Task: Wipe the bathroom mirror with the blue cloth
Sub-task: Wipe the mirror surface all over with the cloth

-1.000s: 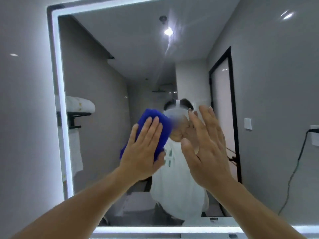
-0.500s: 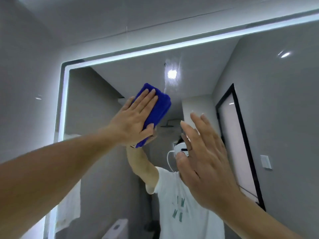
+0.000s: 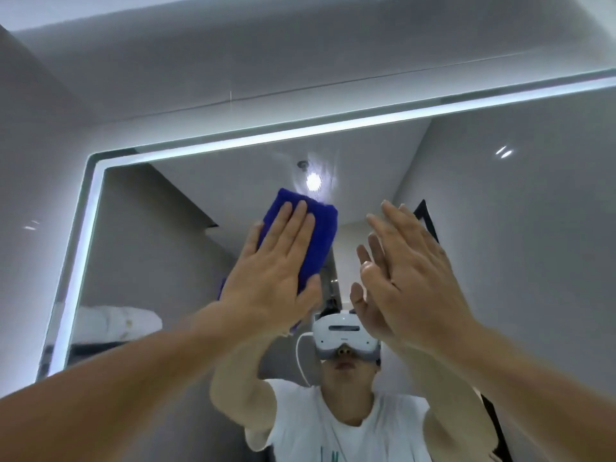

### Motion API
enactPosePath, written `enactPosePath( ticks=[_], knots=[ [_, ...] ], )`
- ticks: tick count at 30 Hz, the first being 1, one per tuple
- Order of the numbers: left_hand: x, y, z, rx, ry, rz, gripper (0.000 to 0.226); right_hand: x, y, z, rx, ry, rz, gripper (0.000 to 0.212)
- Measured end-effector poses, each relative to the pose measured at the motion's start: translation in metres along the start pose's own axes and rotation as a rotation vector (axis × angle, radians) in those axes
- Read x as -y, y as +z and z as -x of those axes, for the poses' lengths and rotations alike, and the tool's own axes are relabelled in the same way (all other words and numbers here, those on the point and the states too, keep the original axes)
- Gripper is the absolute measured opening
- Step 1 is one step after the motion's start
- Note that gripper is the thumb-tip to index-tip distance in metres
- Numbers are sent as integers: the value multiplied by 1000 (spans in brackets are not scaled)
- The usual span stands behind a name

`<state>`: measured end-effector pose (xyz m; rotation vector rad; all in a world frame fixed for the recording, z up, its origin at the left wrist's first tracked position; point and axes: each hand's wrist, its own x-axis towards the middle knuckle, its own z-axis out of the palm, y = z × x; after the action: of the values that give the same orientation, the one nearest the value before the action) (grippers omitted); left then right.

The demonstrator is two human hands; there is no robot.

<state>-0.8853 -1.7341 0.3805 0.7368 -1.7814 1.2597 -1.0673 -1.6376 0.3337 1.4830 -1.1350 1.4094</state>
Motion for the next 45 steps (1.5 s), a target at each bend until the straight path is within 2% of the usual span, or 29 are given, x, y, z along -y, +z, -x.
enactPosePath(
  ticks=[3,6,7,11,13,15,17,22,26,29,31,35,39,42,45],
  knots=[
    [3,2,19,53,191,-40,76,-6,-3,-22,-36,-11,48,69],
    [29,-12,-27,75,338,-88,76,-14,-11,-46,-88,-30,67,66],
    [36,-17,-51,90,329,-86,76,-15,-14,-53,-103,-19,67,65],
    [59,-36,-153,80,-32,-3,85,-20,-21,-65,-105,3,64,59],
    [67,-42,-186,107,-184,3,86,-22,-24,-62,-89,-22,72,64],
    [66,-41,-198,107,-283,26,87,-25,-28,-56,-78,-55,93,68],
    [55,-36,-190,42,-301,17,89,-28,-31,-55,-80,-58,89,69],
    [6,-23,-110,24,13,48,80,-32,-33,-58,-94,-25,53,59],
    [-20,-7,-28,76,333,4,78,-28,-37,-56,-95,-26,20,63],
    [-7,-8,-37,70,431,-82,75,-28,-43,-58,-113,-30,24,70],
    [5,-16,-72,50,364,-96,78,-27,-45,-62,-120,-29,15,70],
    [44,-32,-153,22,-78,-12,77,-19,-43,-66,-128,-29,32,71],
    [57,-30,-174,5,-270,-11,76,-8,-36,-60,-110,-80,37,70],
    [36,-23,-143,-39,-289,38,80,0,-29,-60,-71,-112,46,67],
    [8,-10,-78,-48,-69,55,80,14,-22,-68,-67,-84,1,67]
  ],
)
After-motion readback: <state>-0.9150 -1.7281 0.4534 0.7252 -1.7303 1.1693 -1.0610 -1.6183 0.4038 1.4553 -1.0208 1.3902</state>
